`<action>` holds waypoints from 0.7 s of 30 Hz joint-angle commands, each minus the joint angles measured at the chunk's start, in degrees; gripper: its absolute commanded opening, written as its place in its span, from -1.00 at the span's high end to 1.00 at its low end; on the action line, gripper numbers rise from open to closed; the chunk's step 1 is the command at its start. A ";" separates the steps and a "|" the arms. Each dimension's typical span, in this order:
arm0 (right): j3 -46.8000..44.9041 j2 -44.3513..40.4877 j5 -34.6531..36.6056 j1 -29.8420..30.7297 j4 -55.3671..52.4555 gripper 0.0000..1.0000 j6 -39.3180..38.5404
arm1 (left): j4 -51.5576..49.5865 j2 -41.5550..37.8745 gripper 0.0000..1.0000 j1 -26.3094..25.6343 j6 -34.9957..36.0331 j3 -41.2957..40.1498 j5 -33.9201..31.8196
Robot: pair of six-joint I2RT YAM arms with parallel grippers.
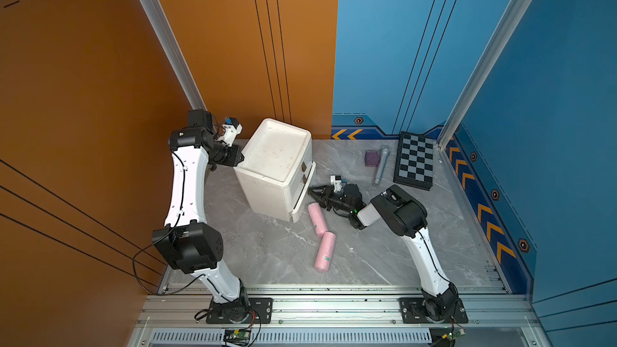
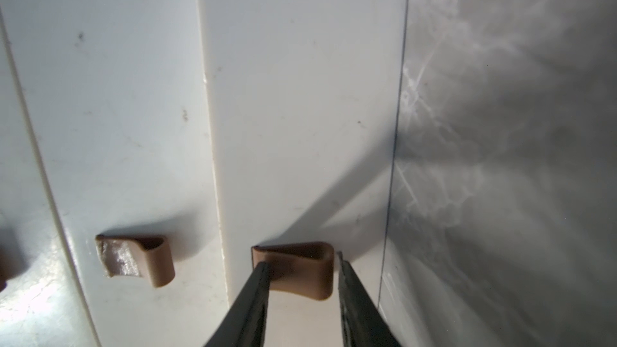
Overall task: Sort the rolls of trash bags by color and place them into the drawer
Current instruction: Open the drawer in the storage box.
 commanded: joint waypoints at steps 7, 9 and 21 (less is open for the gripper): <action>1.24 1.14 1.13 0.48 6.45 0.22 3.41 | -8.22 -1.40 1.00 -2.19 0.42 -1.98 4.55; 1.10 1.06 1.20 0.39 8.00 0.22 4.46 | -8.22 -1.45 1.00 -2.15 0.42 -1.99 4.53; -0.61 -1.48 1.70 -0.09 10.25 0.25 6.12 | -8.22 -1.54 1.00 -2.37 0.42 -2.33 4.41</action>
